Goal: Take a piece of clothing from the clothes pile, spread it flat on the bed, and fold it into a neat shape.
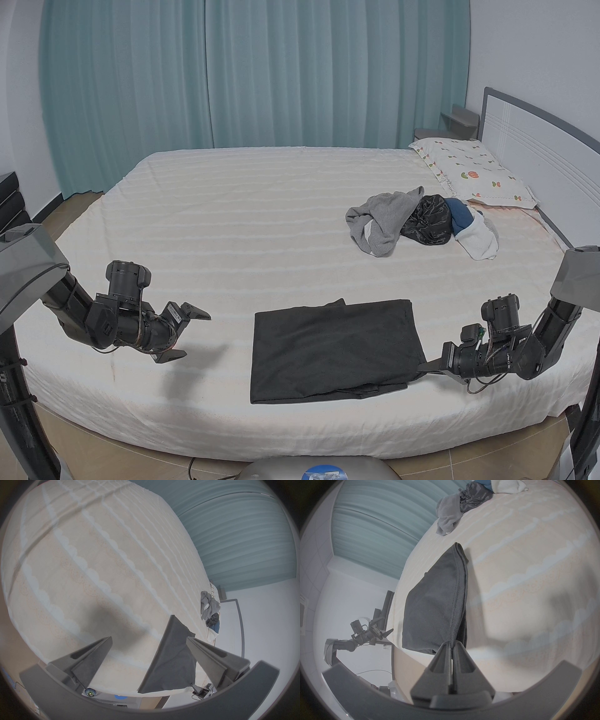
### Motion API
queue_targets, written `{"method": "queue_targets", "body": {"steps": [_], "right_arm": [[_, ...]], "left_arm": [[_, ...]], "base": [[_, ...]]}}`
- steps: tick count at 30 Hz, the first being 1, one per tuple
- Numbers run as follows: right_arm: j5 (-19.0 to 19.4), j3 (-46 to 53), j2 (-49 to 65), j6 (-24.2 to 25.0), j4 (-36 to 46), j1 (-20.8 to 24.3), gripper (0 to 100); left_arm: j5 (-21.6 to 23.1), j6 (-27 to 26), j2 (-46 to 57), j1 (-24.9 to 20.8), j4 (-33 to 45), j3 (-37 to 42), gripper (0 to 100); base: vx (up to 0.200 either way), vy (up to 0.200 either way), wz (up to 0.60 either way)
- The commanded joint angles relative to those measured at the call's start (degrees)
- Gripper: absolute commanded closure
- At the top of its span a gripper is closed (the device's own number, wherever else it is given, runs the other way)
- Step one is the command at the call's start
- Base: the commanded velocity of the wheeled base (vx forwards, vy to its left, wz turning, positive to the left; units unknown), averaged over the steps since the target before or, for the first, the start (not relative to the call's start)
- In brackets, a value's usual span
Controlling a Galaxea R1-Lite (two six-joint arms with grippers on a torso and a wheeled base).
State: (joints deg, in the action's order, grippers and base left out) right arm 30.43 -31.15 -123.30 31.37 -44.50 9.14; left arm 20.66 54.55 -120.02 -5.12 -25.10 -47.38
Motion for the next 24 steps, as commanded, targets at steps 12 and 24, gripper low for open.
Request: {"method": "queue_targets", "body": {"steps": [12,24], "right_arm": [[0.0,-0.3,2.9,-3.9,5.1,-1.4,100],[-0.2,-0.7,1.6,-6.4,6.3,-1.8,0]], "left_arm": [[0.0,0.1,0.0,0.0,0.1,-0.3,0],[0.0,0.1,-0.1,0.0,0.0,-0.3,0]], "base": [[0.0,0.0,0.0],[0.0,0.0,0.0]]}}
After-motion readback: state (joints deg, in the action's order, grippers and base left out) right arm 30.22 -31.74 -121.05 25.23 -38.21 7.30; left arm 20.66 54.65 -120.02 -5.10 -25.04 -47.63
